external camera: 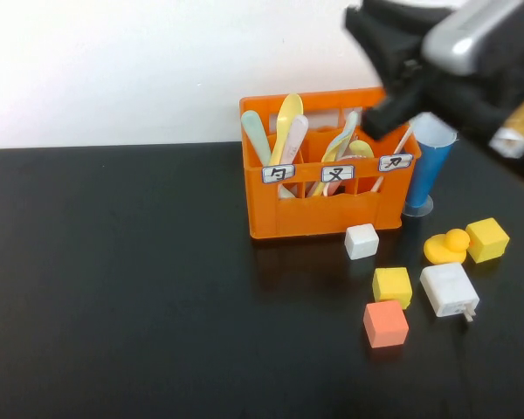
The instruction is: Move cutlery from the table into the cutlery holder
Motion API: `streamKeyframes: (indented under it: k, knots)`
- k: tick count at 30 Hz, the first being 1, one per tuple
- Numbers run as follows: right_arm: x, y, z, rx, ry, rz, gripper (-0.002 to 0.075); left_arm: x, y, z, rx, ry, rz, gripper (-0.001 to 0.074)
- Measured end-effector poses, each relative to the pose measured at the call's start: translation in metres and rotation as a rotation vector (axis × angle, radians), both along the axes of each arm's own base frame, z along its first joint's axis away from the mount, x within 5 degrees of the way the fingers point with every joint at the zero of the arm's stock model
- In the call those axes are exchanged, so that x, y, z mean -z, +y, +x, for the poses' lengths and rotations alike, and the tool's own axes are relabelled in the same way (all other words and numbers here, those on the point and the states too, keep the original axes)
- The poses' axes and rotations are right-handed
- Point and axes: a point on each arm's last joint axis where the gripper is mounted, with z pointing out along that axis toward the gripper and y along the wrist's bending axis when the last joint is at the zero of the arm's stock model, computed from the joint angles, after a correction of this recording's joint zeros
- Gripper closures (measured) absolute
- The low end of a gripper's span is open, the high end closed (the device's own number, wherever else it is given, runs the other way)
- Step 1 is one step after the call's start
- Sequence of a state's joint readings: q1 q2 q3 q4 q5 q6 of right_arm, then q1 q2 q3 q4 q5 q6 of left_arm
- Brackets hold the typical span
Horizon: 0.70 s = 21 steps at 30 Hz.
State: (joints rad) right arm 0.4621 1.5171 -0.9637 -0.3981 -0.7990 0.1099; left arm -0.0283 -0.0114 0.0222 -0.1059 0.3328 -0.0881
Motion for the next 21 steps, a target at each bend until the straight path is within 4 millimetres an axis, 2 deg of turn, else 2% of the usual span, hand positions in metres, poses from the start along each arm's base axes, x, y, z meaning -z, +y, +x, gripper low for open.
streamKeyframes:
  k: [4, 6, 10, 15, 21]
  knots:
    - [-0.022, -0.024, -0.039, 0.062, 0.039, -0.09, 0.068, 0.0, 0.0, 0.0, 0.0, 0.0, 0.0, 0.0736]
    - [-0.022, -0.04, -0.059, 0.117, 0.095, -0.162, 0.0699, 0.0, 0.0, 0.0, 0.0, 0.0, 0.0, 0.0736]
    - [-0.008, -0.067, -0.099, 0.196, 0.173, -0.287, 0.0712, 0.0, 0.0, 0.0, 0.0, 0.0, 0.0, 0.0736]
    - [0.006, -0.096, -0.149, 0.231, 0.161, -0.284, 0.0713, 0.0, 0.0, 0.0, 0.0, 0.0, 0.0, 0.0736]
    - [0.028, -0.119, -0.185, 0.285, 0.18, -0.296, 0.0713, 0.0, 0.0, 0.0, 0.0, 0.0, 0.0, 0.0736]
